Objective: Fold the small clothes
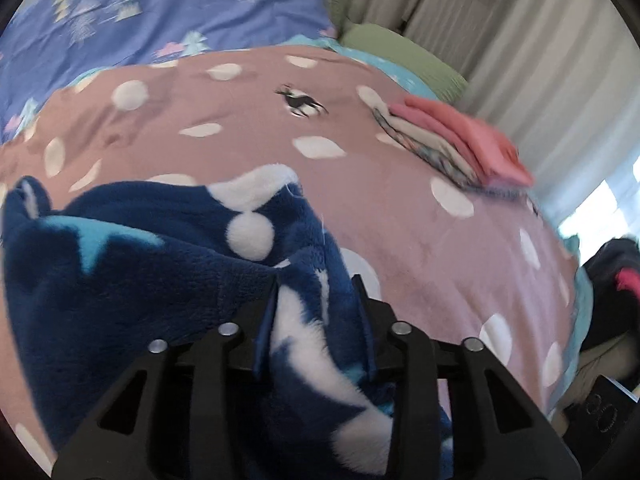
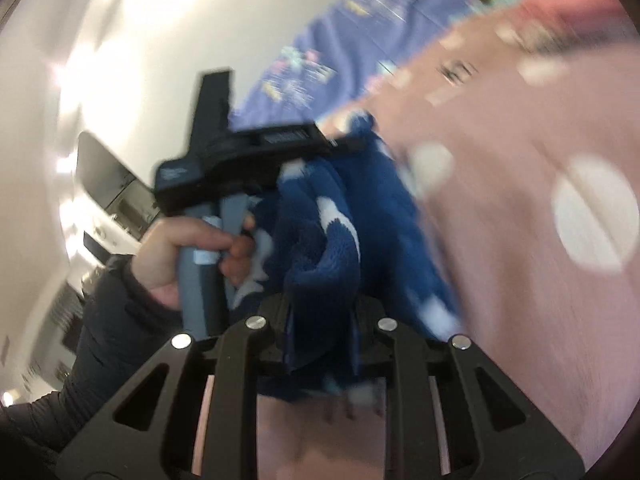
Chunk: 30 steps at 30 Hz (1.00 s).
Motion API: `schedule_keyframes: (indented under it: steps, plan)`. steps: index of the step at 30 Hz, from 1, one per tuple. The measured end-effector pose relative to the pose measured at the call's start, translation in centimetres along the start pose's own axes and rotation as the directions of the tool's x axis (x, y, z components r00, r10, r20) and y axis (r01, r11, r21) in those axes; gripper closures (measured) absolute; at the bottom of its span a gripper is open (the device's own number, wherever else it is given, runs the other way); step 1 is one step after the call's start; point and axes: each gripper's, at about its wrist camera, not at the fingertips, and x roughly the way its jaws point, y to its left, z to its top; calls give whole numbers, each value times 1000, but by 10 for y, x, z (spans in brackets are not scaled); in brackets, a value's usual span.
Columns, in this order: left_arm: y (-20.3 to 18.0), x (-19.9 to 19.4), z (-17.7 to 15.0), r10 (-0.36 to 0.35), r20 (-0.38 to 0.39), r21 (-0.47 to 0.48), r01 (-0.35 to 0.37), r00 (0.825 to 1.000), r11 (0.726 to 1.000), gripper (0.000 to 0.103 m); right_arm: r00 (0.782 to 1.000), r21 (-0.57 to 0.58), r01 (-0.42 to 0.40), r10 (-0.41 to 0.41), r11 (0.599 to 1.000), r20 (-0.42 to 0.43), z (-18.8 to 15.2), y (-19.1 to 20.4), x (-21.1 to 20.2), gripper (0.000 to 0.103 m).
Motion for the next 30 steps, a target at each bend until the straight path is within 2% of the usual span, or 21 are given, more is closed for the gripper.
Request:
schedule_keyframes:
  steps: [4, 7, 8, 10, 12, 13, 15, 17, 18, 20, 22, 23, 26, 28, 30]
  plan:
    - [-17, -19, 0, -56, 44, 63, 53, 997, 997, 56, 999, 59, -29, 30, 998, -16, -8, -21, 0, 83]
    - [-19, -52, -4, -76, 103, 104, 66, 992, 992, 53, 999, 20, -32, 32, 999, -11, -6, -16, -1, 83]
    - [-18, -67, -8, -62, 136, 122, 45, 989, 991, 51, 1000, 9, -30, 30, 1000, -11, -7, -16, -2, 83]
    - [-10, -96, -20, 35, 216, 149, -68, 976, 987, 49, 999, 11, -34, 34, 999, -13, -8, -18, 0, 83]
    - [9, -114, -34, 163, 271, 143, -207, 949, 968, 49, 999, 29, -46, 47, 999, -16, -7, -22, 1, 83]
    - [19, -116, -38, 204, 271, 130, -246, 941, 961, 49, 998, 34, -54, 54, 998, -19, -6, -23, 1, 83]
    - [44, -111, -47, 241, 230, 98, -269, 943, 958, 49, 998, 24, -53, 53, 998, -26, -6, -21, 1, 81]
    - [62, -92, -57, 202, 166, 65, -215, 965, 974, 53, 999, 7, -37, 37, 999, -26, -5, -18, 0, 69]
    - [62, -85, -61, 170, 169, 59, -182, 971, 981, 53, 999, 6, -34, 34, 999, -22, -4, -17, 0, 64]
    - [50, -74, -62, 165, 168, 91, -182, 972, 979, 53, 999, 21, -36, 37, 999, -12, 1, -16, -1, 54]
    - [28, -61, -58, 182, 156, 167, -207, 971, 964, 53, 999, 29, -38, 38, 999, 2, 7, -14, -2, 58]
    - [17, -52, -55, 197, 140, 209, -224, 970, 952, 53, 1000, 14, 5, -5, 1000, 15, 10, -12, -3, 66]
    - [4, -30, -50, 268, 86, 261, -282, 959, 923, 51, 981, -20, 185, -183, 983, 61, 16, -13, -6, 70]
    - [4, -23, -48, 300, 71, 273, -308, 951, 911, 51, 970, -15, 223, -221, 975, 106, 17, -12, -15, 74]
    - [8, -24, -49, 296, 71, 262, -304, 952, 916, 50, 962, -71, 231, -217, 970, 166, 16, 2, -23, 77]
